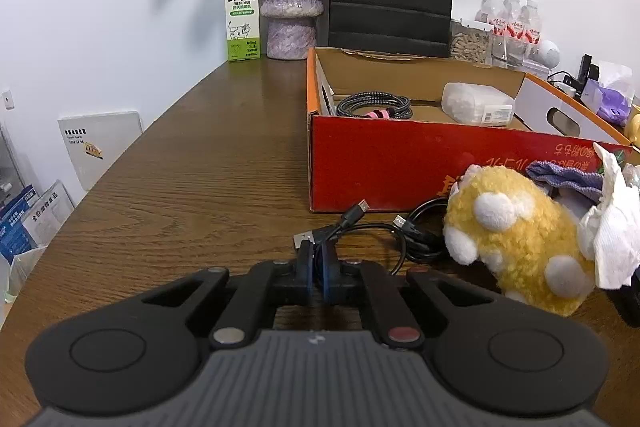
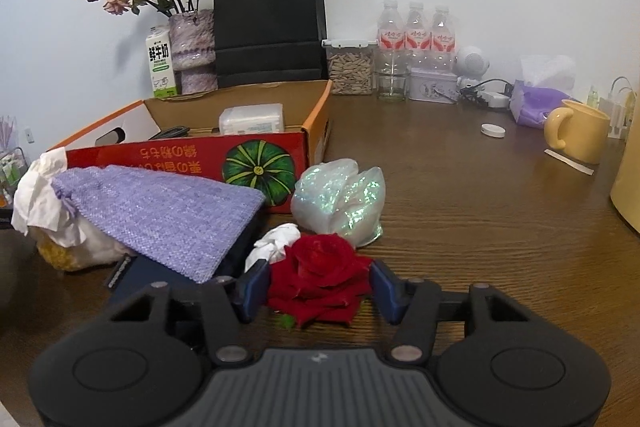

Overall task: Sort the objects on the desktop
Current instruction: 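Grasp the red rose with the right gripper while the left grasps the short cable, then carry the rose and cable into the box and open both grippers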

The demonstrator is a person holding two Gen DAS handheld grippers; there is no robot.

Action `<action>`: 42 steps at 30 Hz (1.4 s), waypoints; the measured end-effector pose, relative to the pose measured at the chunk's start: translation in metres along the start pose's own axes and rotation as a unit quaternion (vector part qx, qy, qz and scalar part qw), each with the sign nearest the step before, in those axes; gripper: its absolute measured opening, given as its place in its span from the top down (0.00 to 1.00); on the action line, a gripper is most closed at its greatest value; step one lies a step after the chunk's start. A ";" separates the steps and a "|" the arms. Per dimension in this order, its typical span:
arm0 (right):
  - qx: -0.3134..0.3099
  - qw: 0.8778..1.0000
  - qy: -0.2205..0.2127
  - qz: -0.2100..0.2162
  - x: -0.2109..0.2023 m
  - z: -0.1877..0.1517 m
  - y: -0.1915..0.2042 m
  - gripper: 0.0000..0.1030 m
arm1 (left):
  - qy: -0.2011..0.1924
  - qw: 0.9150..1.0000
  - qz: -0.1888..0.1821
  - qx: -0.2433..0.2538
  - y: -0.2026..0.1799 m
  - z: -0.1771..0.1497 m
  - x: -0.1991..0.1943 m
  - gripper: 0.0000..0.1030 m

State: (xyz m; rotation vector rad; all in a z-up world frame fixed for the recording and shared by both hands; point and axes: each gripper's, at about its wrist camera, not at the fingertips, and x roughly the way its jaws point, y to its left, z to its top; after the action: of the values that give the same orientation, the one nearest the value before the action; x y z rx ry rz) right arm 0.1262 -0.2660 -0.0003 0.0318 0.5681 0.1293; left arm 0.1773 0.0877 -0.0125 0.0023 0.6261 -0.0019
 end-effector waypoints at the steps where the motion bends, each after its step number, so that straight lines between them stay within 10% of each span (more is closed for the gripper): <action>1: 0.000 1.000 -0.001 0.001 -0.001 0.000 0.000 0.51 | -0.003 1.000 0.002 -0.002 0.000 -0.001 -0.001 0.95; 28: -0.005 0.996 -0.094 0.006 -0.051 0.026 0.005 0.64 | -0.156 0.988 0.008 0.015 -0.008 0.041 -0.081 0.96; 42: -0.029 0.989 -0.133 0.052 0.016 0.126 0.052 0.64 | -0.161 0.986 -0.045 0.003 -0.057 0.117 -0.004 0.96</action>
State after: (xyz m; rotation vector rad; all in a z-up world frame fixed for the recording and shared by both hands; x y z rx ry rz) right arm 0.2010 -0.2119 0.1004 0.0213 0.2960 0.2390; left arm 0.2425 0.0307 0.0843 -0.0205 0.3026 -0.0908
